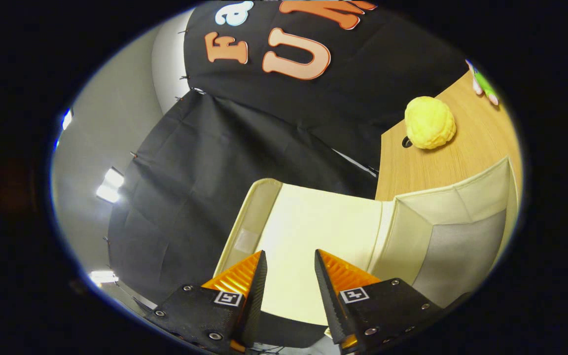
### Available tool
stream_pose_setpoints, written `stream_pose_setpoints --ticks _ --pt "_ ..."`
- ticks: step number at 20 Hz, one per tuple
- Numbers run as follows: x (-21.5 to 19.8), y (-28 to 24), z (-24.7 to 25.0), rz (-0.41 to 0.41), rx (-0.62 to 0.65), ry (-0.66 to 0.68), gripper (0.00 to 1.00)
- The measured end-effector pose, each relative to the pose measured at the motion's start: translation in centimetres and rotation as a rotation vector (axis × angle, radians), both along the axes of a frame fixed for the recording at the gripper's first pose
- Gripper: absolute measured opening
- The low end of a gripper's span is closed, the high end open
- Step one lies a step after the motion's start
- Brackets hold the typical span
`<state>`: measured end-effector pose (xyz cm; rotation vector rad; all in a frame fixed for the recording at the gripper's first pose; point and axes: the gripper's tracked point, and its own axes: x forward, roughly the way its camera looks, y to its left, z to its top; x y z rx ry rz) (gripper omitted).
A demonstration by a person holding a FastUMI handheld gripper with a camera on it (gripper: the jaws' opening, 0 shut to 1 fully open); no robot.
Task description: Open the storage box then place both shoes into the box .Put the left shoe in first, then the right shoe, with the right side of both shoes facing outward in a uniform manner.
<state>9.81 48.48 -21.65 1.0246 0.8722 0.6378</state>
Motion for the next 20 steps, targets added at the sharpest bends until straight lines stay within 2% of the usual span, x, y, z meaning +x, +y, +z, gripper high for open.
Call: stream_pose_setpoints --ticks 3,4,8,10,15,20 --pt "-1.1 -0.6 -0.2 0.050 -0.036 -0.016 0.67" --pt "-1.2 -1.1 0.2 0.053 -0.054 -0.036 0.73" --pt "-2.8 -5.6 -0.4 0.034 -0.198 -0.108 0.91" --pt "-3.7 -8.4 -1.1 0.025 -0.290 -0.127 0.96" --pt "-5.5 -17.7 -3.7 -0.014 -0.589 -0.159 0.97" --pt "-8.3 -26.1 -6.4 -0.059 -0.738 -0.103 0.97"
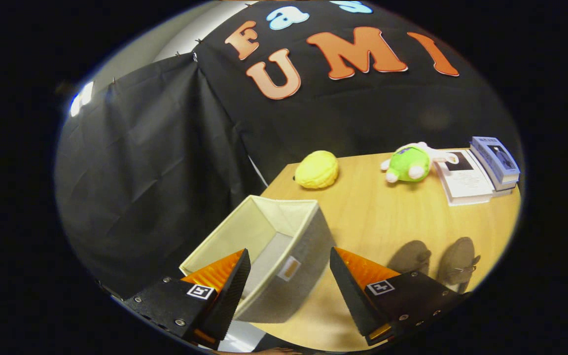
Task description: Open the storage box then place both shoes into the box .Put the left shoe in first, then the right shoe, with the right side of both shoes facing outward in a uniform manner.
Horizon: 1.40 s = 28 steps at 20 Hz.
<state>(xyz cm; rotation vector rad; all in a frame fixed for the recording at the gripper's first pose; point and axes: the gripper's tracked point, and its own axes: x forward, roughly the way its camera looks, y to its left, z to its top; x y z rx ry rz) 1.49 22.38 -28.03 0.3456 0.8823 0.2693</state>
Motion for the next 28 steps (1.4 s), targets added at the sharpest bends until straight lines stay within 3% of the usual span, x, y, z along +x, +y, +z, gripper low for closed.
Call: stream_pose_setpoints --ticks 5,9,14,20,26,28 --pt "-3.5 -6.2 -3.2 -0.052 -0.096 0.069 0.95" --pt "-5.2 -9.3 -5.9 -0.106 -0.112 0.129 0.88" --pt "-7.1 -11.0 -8.1 -0.151 -0.131 0.176 0.78" --pt "-7.3 -13.1 -12.0 -0.193 -0.226 0.251 0.74" --pt "-6.4 -14.3 -15.0 -0.218 -0.333 0.268 0.57" --pt "-6.4 -14.6 -15.9 -0.235 -0.347 0.295 0.43"
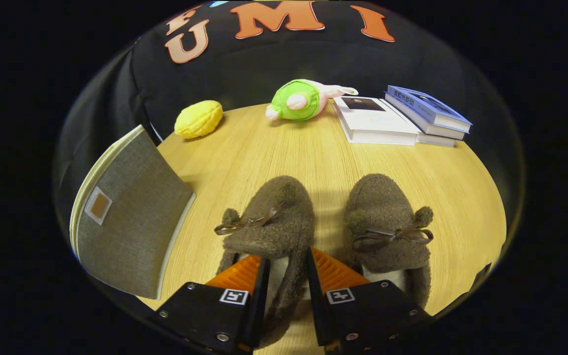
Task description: Open the storage box then place both shoes into the box .Put the left shoe in first, then the right shoe, with the right side of both shoes facing outward in a uniform manner.
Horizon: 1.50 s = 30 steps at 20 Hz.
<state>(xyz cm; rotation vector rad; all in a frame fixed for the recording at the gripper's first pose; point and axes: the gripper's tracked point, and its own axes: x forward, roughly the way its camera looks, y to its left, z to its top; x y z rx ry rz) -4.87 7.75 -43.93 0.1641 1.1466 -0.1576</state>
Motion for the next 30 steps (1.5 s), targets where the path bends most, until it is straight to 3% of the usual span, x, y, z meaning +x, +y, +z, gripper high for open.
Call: stream_pose_setpoints --ticks 4,7,15,26,30 --pt "0.5 -0.6 -0.3 -0.063 0.013 0.004 0.17" --pt "0.7 -0.4 0.2 -0.121 0.079 0.006 0.05" --pt "3.0 3.5 4.7 -0.163 0.254 -0.056 0.04" --pt "9.4 10.0 16.8 -0.112 0.362 -0.267 0.04" --pt "11.1 14.0 18.9 -0.082 0.418 -0.288 0.04"
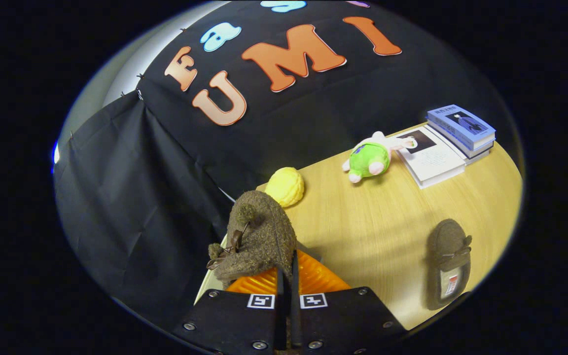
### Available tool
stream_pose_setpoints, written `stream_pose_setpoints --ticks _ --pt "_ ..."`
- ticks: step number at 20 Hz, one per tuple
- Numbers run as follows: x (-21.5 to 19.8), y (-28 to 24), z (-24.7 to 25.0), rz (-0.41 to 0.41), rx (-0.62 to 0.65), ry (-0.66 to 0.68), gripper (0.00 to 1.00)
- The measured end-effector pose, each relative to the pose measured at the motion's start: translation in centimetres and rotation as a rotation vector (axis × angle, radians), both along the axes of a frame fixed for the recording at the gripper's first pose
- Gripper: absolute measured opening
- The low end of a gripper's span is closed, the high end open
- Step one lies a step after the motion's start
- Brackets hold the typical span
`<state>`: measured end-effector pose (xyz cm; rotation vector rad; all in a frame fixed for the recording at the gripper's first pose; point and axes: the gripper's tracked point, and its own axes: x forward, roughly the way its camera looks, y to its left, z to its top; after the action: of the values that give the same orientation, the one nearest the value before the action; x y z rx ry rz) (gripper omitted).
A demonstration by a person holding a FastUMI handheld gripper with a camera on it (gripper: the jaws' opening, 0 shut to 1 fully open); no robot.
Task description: Open the storage box then place both shoes into the box .Put the left shoe in first, then the right shoe, with the right side of both shoes facing outward in a uniform manner.
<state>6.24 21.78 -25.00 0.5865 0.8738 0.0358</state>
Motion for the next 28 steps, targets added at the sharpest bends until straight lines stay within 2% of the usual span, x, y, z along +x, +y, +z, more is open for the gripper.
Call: stream_pose_setpoints --ticks 6,12,23,28 --pt "1.5 7.5 0.2 0.070 0.038 0.029 0.04" --pt "1.7 12.5 -2.4 0.118 0.028 0.104 0.04" --pt "0.8 14.9 -9.7 0.076 0.005 0.260 0.05" --pt "0.0 15.6 -11.3 0.047 0.011 0.319 0.12"
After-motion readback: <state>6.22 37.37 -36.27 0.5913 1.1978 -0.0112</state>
